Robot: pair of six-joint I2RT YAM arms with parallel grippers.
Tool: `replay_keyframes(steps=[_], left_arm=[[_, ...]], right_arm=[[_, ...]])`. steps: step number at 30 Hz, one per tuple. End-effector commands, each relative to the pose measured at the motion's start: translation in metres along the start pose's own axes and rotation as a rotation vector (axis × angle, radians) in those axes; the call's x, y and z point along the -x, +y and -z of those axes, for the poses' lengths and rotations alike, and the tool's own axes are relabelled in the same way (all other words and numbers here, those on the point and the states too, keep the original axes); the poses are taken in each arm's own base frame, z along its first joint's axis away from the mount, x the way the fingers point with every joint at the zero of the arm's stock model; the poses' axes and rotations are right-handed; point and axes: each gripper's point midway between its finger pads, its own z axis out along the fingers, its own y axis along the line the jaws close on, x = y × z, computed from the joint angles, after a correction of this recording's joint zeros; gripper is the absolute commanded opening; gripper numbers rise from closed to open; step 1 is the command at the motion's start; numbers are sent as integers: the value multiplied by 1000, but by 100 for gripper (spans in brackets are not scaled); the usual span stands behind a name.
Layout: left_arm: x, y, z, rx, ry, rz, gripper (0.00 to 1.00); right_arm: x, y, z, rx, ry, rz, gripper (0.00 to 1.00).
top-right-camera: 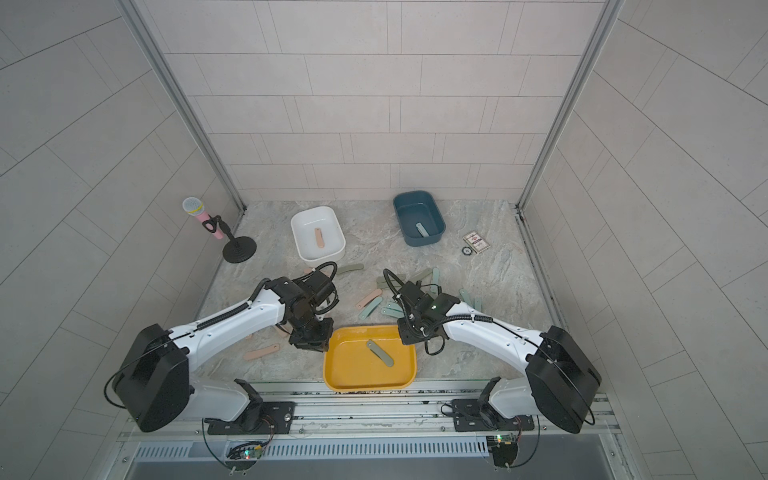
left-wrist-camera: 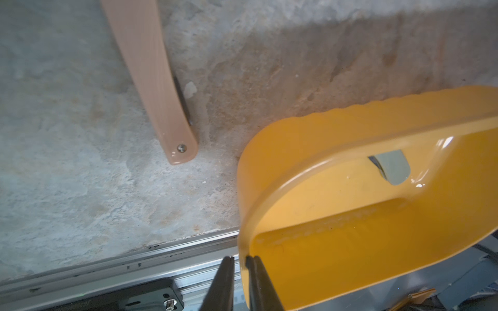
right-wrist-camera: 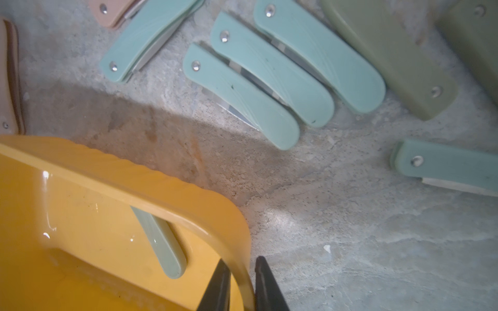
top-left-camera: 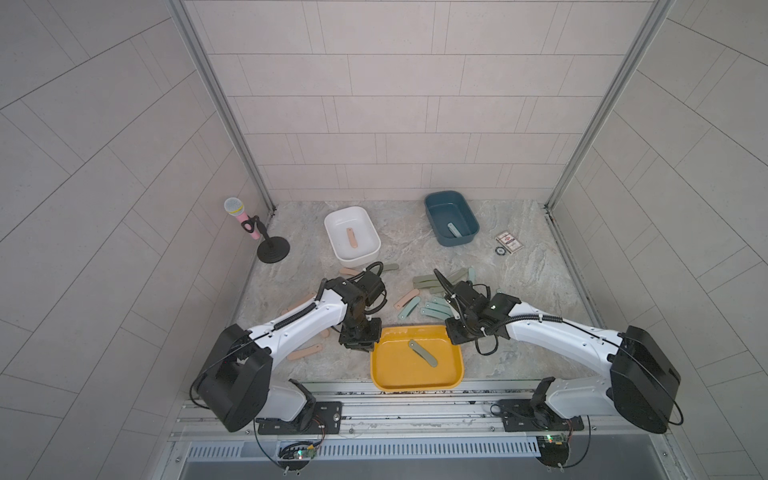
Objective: Place the fruit knives into the storage box by color
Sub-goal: Adjust the storage box at the center of the board, then pick up the fruit knife from the center of the board.
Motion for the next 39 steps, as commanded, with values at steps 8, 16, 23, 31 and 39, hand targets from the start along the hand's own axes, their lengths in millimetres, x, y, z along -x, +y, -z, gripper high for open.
replay_keyframes(steps=[8,16,23,31,39], left_arm=[[31,-18,-4,-7,-47,-26,5],[43,-19,-4,11,-72,-28,3],[45,-8,4,59,-107,-26,27],[68,30,45,175,-155,-4,66],[90,52,31,221,-85,34,73]], right_arm=[[22,-13,-3,-34,-7,-4,11],[36,-20,-7,-41,-17,4,11],[45,-19,7,-23,-40,21,27],[70,-22,46,-22,-100,55,49],[98,-13,66,-7,-152,91,68]])
